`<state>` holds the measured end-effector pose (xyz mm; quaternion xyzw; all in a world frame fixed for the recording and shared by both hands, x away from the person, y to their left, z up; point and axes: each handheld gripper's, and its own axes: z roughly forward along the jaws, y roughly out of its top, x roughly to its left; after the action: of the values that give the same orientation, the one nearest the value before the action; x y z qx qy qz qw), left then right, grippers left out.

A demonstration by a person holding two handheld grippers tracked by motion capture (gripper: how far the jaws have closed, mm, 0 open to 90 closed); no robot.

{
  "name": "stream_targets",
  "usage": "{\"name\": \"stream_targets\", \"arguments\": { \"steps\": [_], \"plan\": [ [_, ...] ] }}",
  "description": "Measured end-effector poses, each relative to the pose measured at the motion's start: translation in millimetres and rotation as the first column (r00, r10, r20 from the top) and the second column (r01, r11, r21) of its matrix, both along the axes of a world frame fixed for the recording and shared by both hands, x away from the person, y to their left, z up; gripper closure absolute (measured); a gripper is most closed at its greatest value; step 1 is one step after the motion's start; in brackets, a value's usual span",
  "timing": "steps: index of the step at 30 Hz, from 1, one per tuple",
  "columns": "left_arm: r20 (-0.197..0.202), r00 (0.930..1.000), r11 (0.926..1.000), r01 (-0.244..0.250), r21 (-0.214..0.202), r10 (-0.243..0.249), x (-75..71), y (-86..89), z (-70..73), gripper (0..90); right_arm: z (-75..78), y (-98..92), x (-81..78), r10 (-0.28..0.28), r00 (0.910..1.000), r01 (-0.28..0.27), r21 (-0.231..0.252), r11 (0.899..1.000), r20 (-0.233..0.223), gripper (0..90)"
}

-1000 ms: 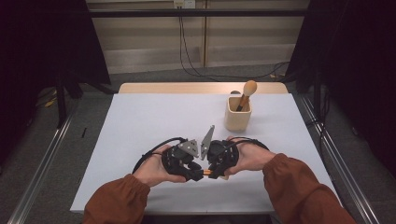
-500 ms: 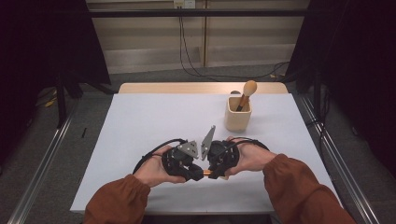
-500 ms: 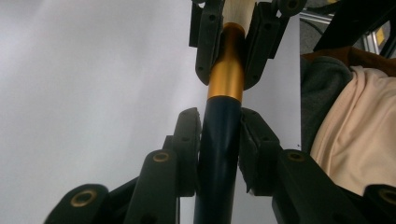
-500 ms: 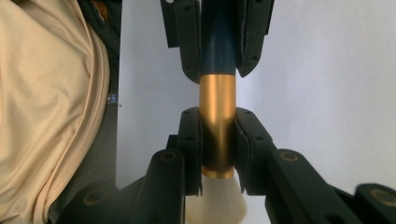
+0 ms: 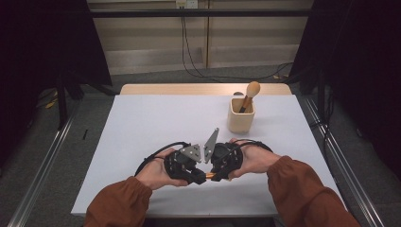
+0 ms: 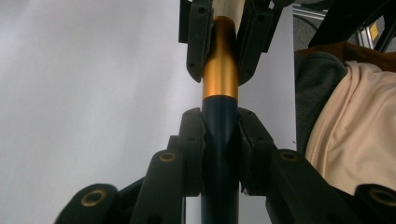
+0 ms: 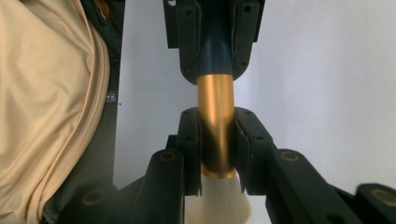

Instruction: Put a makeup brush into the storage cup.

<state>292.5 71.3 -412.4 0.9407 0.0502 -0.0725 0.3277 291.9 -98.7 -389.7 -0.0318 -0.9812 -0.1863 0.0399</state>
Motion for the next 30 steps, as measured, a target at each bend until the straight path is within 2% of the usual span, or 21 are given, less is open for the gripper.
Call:
{"name": "stream_targets", "arguments": {
  "steps": [7, 10, 12, 14, 18, 22, 28, 29, 30],
  "plan": [
    [-0.004, 0.9999, 0.9999, 0.011, -0.008, -0.012, 1.1, 0.9, 0.1, 74.7, 0.4, -1.3, 1.2, -0.001, 0.9999, 0.001, 0.007, 1.000, -0.017, 73.8],
    [-0.010, 0.9999, 1.0000, 0.008, -0.002, -0.008, 0.1, 0.9, 0.0, 74.8, 0.2, -0.9, 1.4, 0.006, 0.9996, -0.006, 0.016, 1.000, -0.029, 70.5],
    [-0.006, 1.0000, 1.0000, 0.004, -0.006, -0.004, 1.6, 1.6, -0.1, 74.8, -0.3, -0.5, 0.9, -0.001, 0.9995, 0.002, 0.014, 1.000, -0.030, 65.4],
    [-0.003, 1.0000, 0.9999, -0.006, -0.011, 0.006, 3.4, 3.0, 0.5, 74.8, -1.1, -0.1, 0.8, -0.002, 0.9994, 0.002, 0.017, 1.000, -0.035, 56.2],
    [0.000, 0.9996, 0.9993, -0.029, -0.024, 0.029, 5.6, 7.2, 2.2, 74.8, -0.2, -2.2, 1.9, -0.037, 0.9993, 0.038, 0.038, 0.999, -0.010, 42.9],
    [-0.013, 0.9989, 0.9979, -0.046, -0.044, 0.046, 7.9, 13.7, 3.5, 74.7, 1.6, -7.5, 3.6, -0.076, 0.9970, 0.075, 0.060, 0.995, 0.014, 33.1],
    [-0.024, 0.9961, 0.9943, -0.086, -0.063, 0.085, 9.3, 22.3, 1.6, 74.8, 3.5, -19.0, 6.1, -0.152, 0.9880, 0.149, 0.097, 0.984, 0.025, 23.1],
    [-0.022, 0.9958, 0.9937, -0.091, -0.067, 0.089, 10.2, 24.2, 1.3, 74.7, 3.9, -21.1, 6.2, -0.169, 0.9852, 0.165, 0.100, 0.981, 0.029, 18.8],
    [-0.035, 0.9949, 0.9925, -0.097, -0.075, 0.094, 10.6, 25.9, 0.6, 74.7, 3.9, -23.7, 6.9, -0.180, 0.9832, 0.175, 0.108, 0.979, 0.032, 18.4]
  ]
}}
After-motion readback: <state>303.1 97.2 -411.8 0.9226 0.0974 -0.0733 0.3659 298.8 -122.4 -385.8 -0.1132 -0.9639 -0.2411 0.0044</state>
